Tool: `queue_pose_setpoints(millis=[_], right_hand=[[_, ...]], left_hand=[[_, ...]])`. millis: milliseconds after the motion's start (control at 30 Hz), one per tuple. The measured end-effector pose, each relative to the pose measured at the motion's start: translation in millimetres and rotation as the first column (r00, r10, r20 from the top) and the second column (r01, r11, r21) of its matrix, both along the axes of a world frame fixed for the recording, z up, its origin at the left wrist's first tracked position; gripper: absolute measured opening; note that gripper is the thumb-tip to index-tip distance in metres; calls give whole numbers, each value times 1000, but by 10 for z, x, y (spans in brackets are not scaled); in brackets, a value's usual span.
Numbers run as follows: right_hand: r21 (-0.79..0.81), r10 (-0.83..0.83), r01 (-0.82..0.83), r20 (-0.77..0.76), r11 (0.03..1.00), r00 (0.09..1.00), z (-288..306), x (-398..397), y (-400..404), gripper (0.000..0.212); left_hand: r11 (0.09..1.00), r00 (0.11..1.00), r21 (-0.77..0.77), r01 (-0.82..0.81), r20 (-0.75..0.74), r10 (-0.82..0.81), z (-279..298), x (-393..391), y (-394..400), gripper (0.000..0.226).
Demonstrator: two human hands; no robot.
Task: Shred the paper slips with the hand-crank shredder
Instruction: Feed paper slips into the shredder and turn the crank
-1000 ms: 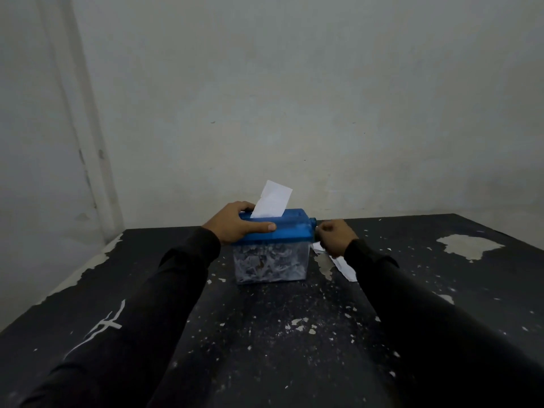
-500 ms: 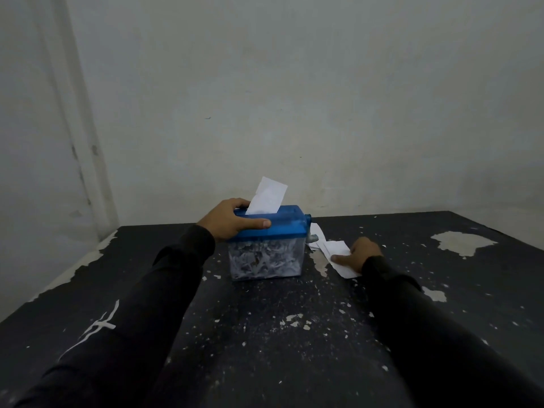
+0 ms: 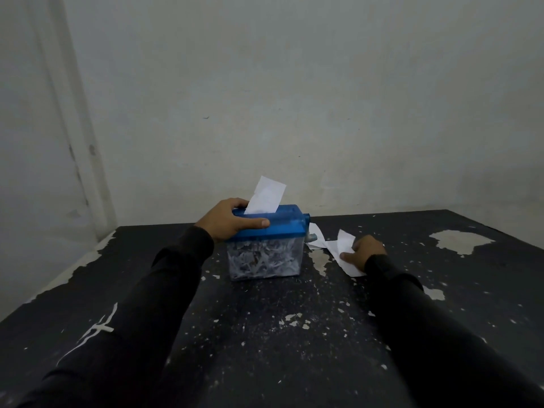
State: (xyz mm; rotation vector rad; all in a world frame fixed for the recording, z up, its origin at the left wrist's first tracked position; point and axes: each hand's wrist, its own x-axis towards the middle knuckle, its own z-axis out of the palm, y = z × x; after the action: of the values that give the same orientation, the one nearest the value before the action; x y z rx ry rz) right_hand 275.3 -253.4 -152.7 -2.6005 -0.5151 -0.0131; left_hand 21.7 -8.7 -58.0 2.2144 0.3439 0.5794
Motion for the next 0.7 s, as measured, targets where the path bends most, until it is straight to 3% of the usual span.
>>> queue_pose_setpoints(millis=[133, 300, 433, 533, 600, 700], right_hand=[[157, 31, -33, 16, 987, 999, 9, -65, -68, 21], [461, 87, -126, 106, 878, 991, 239, -306, -154, 45], [658, 207, -245, 137, 712, 969, 488, -450, -194, 59], [698, 230, -277, 163, 661, 960, 616, -518, -178, 52], [736, 210, -289, 200, 612, 957, 706, -562, -137, 35], [811, 220, -294, 208, 507, 953, 881, -653, -36, 17]], left_hand=[[1000, 1000, -5, 1, -3, -1, 8, -6, -8, 92], [1000, 1000, -14, 4, -13, -4, 13, 0, -4, 74], [999, 1000, 32, -15, 14, 15, -12, 5, 28, 100], [991, 995, 97, -92, 34, 89, -35, 2, 46, 112], [987, 993, 124, -106, 67, 98, -29, -11, 26, 102], [991, 994, 118, -65, 99, 54, 19, 3, 25, 56]])
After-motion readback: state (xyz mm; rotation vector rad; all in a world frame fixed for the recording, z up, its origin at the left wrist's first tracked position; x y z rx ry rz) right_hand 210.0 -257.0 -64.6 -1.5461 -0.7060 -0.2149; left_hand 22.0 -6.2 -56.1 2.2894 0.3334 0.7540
